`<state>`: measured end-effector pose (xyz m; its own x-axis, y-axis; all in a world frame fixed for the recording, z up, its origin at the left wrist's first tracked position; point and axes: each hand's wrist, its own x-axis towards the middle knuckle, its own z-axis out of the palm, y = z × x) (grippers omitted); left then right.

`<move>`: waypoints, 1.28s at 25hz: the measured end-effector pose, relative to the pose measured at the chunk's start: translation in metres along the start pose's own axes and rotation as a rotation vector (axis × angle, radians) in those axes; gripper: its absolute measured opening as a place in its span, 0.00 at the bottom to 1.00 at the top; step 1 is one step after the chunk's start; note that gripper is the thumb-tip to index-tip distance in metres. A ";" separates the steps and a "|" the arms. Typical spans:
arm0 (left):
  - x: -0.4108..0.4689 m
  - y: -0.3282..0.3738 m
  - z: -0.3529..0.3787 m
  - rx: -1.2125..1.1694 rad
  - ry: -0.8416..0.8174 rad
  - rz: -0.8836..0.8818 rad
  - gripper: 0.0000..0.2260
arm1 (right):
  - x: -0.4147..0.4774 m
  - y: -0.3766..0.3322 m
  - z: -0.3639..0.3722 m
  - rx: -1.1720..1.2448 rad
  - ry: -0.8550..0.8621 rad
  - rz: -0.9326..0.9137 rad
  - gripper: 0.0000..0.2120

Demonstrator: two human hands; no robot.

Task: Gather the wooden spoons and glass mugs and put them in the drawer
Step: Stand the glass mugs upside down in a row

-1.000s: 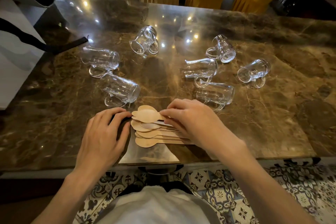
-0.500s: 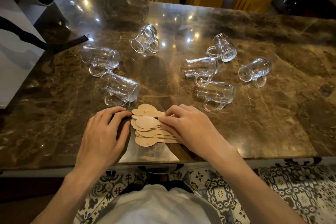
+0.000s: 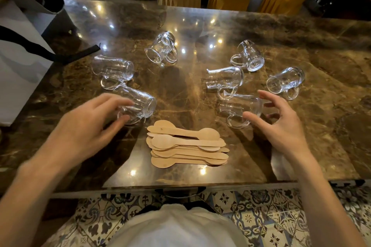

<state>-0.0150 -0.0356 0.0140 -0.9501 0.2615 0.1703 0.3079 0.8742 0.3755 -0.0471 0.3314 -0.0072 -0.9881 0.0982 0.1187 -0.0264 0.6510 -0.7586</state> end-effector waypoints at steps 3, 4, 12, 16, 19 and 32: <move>0.029 -0.009 -0.015 0.210 -0.143 0.106 0.28 | 0.008 0.017 -0.004 0.108 -0.195 0.073 0.36; 0.038 -0.009 -0.016 0.275 -0.199 0.129 0.30 | 0.011 0.022 -0.006 0.166 -0.236 0.073 0.37; 0.083 0.014 0.011 0.689 -0.387 0.353 0.32 | 0.023 0.045 -0.009 0.304 -0.267 0.045 0.31; 0.091 0.022 0.017 0.749 -0.428 0.324 0.29 | 0.023 0.044 -0.007 0.257 -0.264 0.010 0.31; 0.095 0.026 0.014 0.781 -0.441 0.292 0.30 | 0.023 0.041 -0.005 0.194 -0.268 -0.021 0.32; 0.087 0.001 -0.017 0.478 -0.277 0.122 0.32 | 0.025 0.004 -0.011 0.077 -0.171 -0.202 0.30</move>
<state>-0.0969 -0.0188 0.0447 -0.9067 0.4137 -0.0828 0.4204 0.9021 -0.0970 -0.0705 0.3449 -0.0006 -0.9728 -0.1604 0.1672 -0.2301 0.5847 -0.7779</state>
